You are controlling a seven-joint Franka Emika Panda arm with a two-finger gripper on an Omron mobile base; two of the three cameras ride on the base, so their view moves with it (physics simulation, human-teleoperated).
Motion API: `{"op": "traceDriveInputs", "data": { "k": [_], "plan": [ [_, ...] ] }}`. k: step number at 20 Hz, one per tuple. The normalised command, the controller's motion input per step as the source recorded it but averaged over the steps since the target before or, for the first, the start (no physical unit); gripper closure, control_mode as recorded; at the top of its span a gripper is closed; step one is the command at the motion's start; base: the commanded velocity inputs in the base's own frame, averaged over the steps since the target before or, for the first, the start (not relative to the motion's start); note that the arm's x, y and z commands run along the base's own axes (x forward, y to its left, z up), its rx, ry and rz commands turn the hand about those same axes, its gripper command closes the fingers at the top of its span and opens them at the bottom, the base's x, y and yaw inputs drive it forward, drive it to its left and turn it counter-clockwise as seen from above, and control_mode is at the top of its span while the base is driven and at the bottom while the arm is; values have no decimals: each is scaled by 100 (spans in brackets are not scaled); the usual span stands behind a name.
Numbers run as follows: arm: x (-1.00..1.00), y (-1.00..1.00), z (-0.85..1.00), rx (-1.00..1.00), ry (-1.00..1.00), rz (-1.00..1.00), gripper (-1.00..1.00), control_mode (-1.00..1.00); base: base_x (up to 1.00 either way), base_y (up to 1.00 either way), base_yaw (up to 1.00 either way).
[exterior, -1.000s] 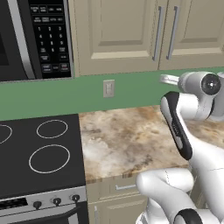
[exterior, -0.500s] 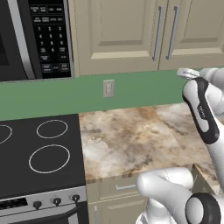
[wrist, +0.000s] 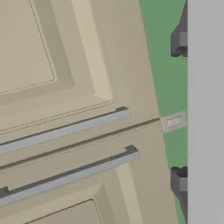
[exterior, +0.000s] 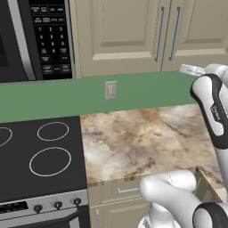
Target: Open the cabinet, retrieve the rolling pin, and place it next to the meat on the cutting board to prepare for tenderizing.
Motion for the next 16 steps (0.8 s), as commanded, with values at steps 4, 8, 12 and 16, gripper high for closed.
{"op": "traceDriveInputs", "data": {
  "k": [4,8,12,16],
  "plan": [
    [-38,35,30,-12,-40,0,-100,-100,0,0,0],
    [-44,12,29,-13,-41,-3,-100,-100,0,0,0],
    [-12,5,2,-4,-13,-1,-100,-100,0,0,0],
    [10,4,-5,-1,0,0,-100,-100,0,0,0]
  ]
}}
